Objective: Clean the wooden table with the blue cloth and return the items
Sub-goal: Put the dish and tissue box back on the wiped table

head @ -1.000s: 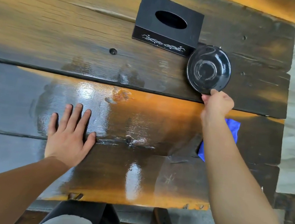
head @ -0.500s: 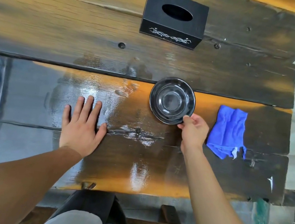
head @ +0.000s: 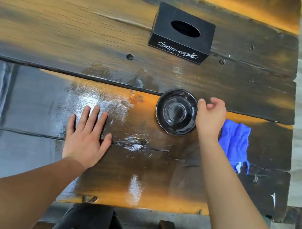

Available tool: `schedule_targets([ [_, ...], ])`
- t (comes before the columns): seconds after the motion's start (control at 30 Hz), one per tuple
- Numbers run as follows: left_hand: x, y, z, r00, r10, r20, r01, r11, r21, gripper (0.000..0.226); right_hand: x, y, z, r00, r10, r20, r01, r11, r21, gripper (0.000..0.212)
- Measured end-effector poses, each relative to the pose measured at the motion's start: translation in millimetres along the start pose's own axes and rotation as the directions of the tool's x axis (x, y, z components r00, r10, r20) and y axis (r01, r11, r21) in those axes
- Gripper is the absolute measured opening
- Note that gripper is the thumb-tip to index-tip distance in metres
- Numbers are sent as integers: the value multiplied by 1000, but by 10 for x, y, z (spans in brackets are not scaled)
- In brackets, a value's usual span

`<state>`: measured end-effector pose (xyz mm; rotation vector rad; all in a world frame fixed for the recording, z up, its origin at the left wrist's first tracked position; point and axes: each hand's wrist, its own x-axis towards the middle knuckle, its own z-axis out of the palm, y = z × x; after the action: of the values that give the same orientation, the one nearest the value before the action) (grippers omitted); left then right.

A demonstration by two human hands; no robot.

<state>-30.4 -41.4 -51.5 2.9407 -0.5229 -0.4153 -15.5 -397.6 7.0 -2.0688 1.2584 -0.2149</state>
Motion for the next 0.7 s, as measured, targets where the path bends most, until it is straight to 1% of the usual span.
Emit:
schedule_targets([
  [0.1, 3, -7, 11, 1000, 4, 0, -4, 1000, 11, 72, 385, -451, 119, 996, -72, 55, 72, 997, 9, 48],
  [0.17, 2, -17, 23, 1000, 7, 2, -7, 1000, 13, 71, 612, -749, 209, 993, -75, 90, 73, 997, 25, 56],
  [0.3, -8, -43, 56, 1000, 11, -4, -11, 1000, 10, 71, 960, -1225, 393, 988, -36, 150, 28, 998, 56, 73],
  [0.43, -13, -47, 83, 999, 17, -27, -17, 1000, 15, 71, 1165, -1455, 573, 977, 59, 203, -85, 989, 117, 86],
  [0.63, -3, -52, 114, 999, 21, -44, -20, 1000, 23, 71, 1306, -1539, 678, 970, 166, 176, -200, 959, 201, 80],
  [0.7, -4, -53, 120, 999, 23, -45, -22, 999, 27, 71, 1311, -1553, 673, 967, 203, 154, -234, 948, 218, 69],
])
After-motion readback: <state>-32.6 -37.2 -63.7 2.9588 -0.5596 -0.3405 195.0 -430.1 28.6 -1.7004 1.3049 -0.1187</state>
